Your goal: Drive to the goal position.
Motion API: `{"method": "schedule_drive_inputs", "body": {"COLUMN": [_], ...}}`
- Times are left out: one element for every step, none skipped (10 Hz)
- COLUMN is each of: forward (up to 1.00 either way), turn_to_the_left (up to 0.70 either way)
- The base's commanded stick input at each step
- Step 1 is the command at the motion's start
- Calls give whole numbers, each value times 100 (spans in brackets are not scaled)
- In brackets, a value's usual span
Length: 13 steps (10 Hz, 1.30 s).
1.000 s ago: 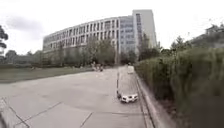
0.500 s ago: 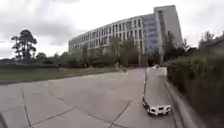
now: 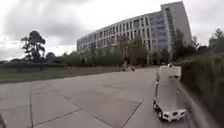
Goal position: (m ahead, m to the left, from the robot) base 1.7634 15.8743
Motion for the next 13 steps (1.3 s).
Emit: {"method": "schedule_drive_inputs", "body": {"forward": [0, 0, 0, 0, 0, 0, 0, 0, 0, 0, 0, 0, 0], "turn_to_the_left": [70, 70, 70, 70, 70, 70, 70, 70, 70, 70, 70, 70, 70]}}
